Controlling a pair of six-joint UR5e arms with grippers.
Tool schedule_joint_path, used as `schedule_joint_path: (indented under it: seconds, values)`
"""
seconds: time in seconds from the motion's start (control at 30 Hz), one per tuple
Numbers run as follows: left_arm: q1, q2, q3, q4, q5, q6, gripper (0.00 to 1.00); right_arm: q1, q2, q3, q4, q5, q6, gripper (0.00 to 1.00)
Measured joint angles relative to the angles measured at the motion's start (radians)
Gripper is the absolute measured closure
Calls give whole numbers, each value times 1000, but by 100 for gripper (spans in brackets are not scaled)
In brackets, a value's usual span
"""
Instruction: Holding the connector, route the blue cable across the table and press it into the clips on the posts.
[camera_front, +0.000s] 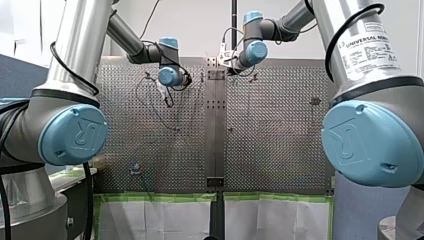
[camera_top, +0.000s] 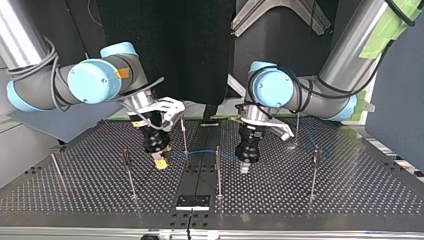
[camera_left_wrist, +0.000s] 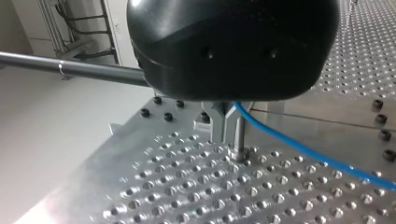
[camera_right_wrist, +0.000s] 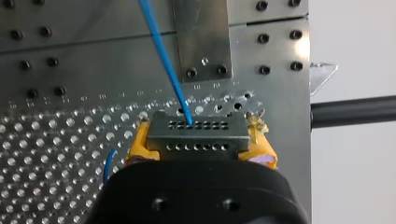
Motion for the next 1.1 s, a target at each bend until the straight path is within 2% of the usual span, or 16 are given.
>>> schedule_joint_path:
  seconds: [0.23,0.43,0.47,0.5,0.53,0.6,0.63,0.67,0.7,0.9,1.1]
  values:
    - [14,-62,52,-7,14,-2,98,-21,2,0,0,1,-2,100]
    - [16,-98,59,-22,16,-2,98,-33,3,0,1,0,-4,100]
    - [15,-100,59,-26,15,-1,79,-35,3,0,1,0,-5,100]
    - [14,-101,59,-32,15,1,66,-36,4,0,1,-1,-5,100]
    - [12,-102,59,-39,13,3,66,-36,4,0,1,-1,-6,100]
    - [8,-101,59,-49,9,9,23,-38,4,0,1,-1,-7,100]
    - [6,-100,59,-56,6,15,23,-38,4,0,1,-1,-7,100]
    - [4,-99,59,-63,3,20,5,-39,4,0,1,-1,-8,100]
    - [2,-98,59,-71,0,24,0,-39,5,0,1,-1,-9,100]
    - [-10,-87,59,-120,-27,44,0,-41,6,1,3,0,-17,100]
    - [-22,-57,52,-174,-34,45,0,-45,8,2,3,3,-24,100]
